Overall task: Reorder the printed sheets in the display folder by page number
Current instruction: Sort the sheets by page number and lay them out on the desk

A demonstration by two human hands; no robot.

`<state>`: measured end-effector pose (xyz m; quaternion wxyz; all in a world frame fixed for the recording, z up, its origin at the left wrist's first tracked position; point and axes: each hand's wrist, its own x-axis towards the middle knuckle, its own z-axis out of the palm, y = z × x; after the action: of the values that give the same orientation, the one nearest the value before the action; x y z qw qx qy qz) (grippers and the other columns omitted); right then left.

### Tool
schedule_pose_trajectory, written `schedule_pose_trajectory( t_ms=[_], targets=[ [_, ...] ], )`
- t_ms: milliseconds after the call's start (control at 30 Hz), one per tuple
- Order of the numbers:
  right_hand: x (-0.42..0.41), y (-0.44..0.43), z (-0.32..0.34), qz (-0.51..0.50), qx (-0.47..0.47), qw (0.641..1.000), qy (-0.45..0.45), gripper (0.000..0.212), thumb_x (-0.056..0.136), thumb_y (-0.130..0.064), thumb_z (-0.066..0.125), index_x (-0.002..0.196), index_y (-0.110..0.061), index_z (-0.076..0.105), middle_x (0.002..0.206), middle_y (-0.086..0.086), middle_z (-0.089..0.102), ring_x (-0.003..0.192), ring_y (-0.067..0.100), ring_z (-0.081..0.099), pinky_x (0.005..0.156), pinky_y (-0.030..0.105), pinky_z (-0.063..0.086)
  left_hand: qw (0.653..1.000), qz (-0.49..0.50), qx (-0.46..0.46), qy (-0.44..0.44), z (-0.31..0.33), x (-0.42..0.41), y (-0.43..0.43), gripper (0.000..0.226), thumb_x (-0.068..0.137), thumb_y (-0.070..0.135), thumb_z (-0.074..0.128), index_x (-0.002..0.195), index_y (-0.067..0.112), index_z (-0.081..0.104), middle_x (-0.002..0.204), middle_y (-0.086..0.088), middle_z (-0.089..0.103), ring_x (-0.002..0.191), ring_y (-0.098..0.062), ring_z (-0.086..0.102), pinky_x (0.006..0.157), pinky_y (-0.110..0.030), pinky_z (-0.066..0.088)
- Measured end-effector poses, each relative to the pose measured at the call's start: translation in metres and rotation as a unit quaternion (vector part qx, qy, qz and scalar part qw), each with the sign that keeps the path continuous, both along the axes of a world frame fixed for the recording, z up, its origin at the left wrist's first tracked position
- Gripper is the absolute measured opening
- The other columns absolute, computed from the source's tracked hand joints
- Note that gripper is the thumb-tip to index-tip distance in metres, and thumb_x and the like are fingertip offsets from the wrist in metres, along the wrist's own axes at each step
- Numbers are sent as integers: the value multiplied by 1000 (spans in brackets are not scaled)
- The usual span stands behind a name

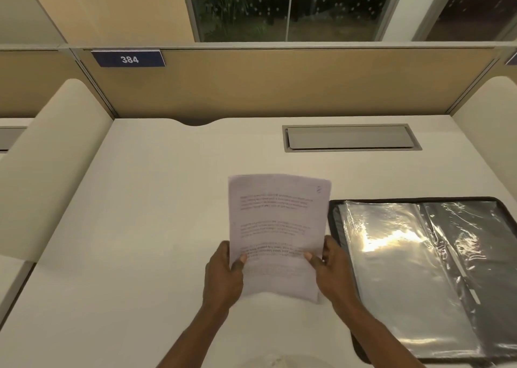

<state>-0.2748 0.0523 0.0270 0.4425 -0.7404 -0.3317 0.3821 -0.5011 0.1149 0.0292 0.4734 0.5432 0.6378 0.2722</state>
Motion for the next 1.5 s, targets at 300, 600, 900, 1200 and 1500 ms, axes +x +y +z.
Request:
schedule_pose_trajectory(
  t_ms=[300,600,900,1200,1500],
  targets=[
    [1,12,47,-3,114,992,-54,39,94,-7,75,101,-44,68,105,-6,75,98,4,69,88,32,58,991,35,72,-108,37,4,9,29,101,11,69,121,32,69,112,17,77,108,-6,70,91,-35,54],
    [-18,18,62,-17,160,987,9,43,96,1,71,106,-40,63,97,-32,73,93,-8,68,79,8,51,988,49,107,-97,53,18,11,27,106,19,61,129,33,65,113,26,72,106,5,66,82,-10,52],
    [-15,15,30,-2,101,995,13,45,98,0,68,113,-43,63,104,-28,73,102,-2,68,88,28,55,996,52,29,-65,20,18,2,30,107,21,59,135,32,63,114,24,73,106,4,67,83,-18,52],
    [-5,10,3,49,9,999,-17,30,103,-10,63,128,-25,56,113,-17,70,98,-6,69,73,17,59,997,27,42,55,3,11,5,1,106,18,61,105,18,61,96,9,73,80,-9,71,71,-40,64],
    [-10,13,-47,120,-149,974,-121,19,102,-24,67,118,-17,59,116,0,71,89,10,66,68,22,54,969,-43,-78,232,-28,9,-13,7,100,24,59,105,20,61,110,-4,72,93,-27,67,79,-37,55]
  ],
)
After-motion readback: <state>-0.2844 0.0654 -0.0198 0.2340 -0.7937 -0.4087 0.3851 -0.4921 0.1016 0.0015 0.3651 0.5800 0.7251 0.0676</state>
